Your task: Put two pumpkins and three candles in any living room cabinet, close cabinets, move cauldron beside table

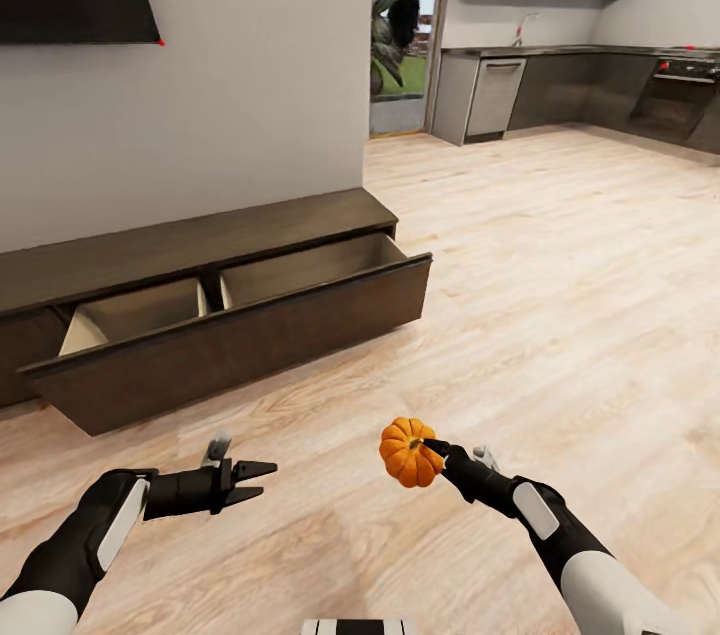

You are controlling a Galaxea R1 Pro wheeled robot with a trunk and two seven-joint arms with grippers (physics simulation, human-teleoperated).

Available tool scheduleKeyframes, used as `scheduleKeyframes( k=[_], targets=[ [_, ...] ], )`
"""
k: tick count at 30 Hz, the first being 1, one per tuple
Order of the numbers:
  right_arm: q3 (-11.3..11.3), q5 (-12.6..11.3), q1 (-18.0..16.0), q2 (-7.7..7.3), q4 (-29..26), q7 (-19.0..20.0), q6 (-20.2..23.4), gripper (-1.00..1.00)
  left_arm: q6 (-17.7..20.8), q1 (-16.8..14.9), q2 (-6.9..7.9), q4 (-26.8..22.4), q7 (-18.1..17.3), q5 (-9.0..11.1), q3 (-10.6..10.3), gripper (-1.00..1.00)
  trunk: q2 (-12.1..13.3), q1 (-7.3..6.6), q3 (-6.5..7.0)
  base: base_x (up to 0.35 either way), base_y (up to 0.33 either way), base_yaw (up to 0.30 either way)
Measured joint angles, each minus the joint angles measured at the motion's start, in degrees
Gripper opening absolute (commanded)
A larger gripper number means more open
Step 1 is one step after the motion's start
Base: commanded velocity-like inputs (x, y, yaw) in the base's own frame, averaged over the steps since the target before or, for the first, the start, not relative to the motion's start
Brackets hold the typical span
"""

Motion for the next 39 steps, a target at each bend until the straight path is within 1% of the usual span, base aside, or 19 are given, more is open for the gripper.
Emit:
scheduleKeyframes(
  k=[15,22,36,39],
  targets=[
    [-0.08,-0.02,0.0,0.24,0.0,0.01,-0.08,-1.0,0.01,0.0,0.07,0.0,0.0,-0.02,0.21,1.0,6.02,-3.3,2.76,0.0,0.0,-0.288],
    [-1.06,-0.01,0.0,0.26,0.0,0.07,-0.11,-1.0,0.02,0.01,0.09,0.0,-0.01,0.0,0.33,1.0,8.82,-4.83,4.2,0.0,0.0,-0.288],
    [-1.13,0.0,0.0,0.28,0.08,0.07,-0.24,-1.0,0.02,0.01,0.09,0.0,-0.01,0.0,0.3,1.0,14.44,-7.91,7.11,0.0,0.0,-0.288],
    [-1.11,-0.3,0.0,0.86,0.06,0.12,-0.15,-1.0,0.02,0.01,0.09,0.01,-0.03,0.0,0.32,1.0,15.64,-8.57,7.74,0.0,0.0,-0.288]
  ],
)
